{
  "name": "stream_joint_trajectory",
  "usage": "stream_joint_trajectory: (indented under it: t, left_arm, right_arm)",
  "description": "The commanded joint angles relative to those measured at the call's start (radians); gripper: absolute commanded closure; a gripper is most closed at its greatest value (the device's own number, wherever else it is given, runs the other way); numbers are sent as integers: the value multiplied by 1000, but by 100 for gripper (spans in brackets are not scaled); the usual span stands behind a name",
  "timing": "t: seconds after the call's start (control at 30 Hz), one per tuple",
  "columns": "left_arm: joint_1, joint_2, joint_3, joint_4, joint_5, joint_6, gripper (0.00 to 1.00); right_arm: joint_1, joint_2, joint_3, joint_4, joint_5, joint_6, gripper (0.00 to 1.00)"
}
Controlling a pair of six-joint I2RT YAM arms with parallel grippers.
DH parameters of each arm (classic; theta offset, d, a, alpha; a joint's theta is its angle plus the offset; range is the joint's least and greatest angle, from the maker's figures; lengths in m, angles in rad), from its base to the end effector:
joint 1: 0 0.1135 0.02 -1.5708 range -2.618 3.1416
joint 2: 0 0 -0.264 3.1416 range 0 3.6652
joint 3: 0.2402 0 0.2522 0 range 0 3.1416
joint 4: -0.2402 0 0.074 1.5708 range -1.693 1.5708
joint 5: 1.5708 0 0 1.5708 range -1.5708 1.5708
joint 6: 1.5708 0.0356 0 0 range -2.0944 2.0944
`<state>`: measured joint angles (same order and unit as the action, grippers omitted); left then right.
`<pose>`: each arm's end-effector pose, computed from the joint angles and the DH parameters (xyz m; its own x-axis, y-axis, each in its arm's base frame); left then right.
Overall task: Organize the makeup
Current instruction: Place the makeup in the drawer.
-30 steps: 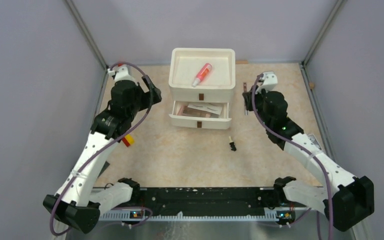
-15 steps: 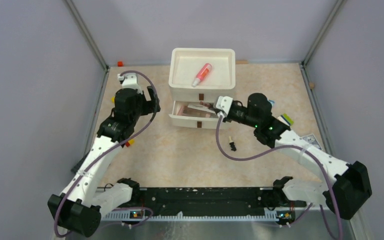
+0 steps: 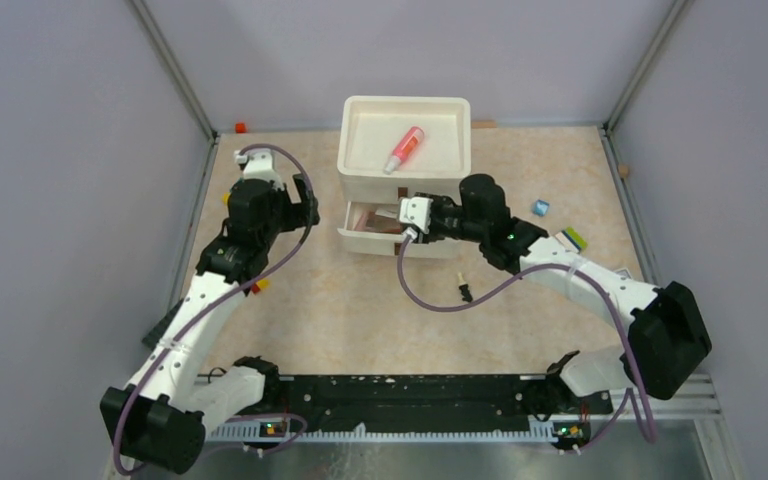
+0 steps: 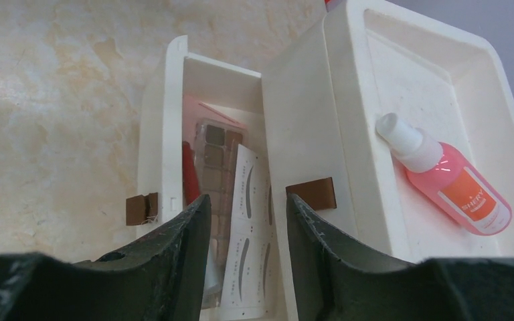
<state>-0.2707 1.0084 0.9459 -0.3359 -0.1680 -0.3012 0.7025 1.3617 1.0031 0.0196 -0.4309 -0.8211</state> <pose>0.2213 -0.0552 0.3391 -0.3911 -0.1950 -0.8994 -0.0009 0.9774 -0.2115 0.2315 0.2155 0.3066 0.4768 -0.4677 -0.7443 -0.7907 0.1419 -0.5956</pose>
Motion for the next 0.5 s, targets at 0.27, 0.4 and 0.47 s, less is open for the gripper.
stream_joint_trajectory:
  t: [0.27,0.4,0.47]
  left_arm:
    - [16,149,194,207,162,-9,1]
    - [16,249,243,284,211,5,1]
    - [16,297,260,325,227,21,1]
  right_arm:
    - [21,-153,-112,260,271,681,58]
    - [21,-197,-156,207,377,1047,58]
    - [24,-206,-177,186,373,1182,58]
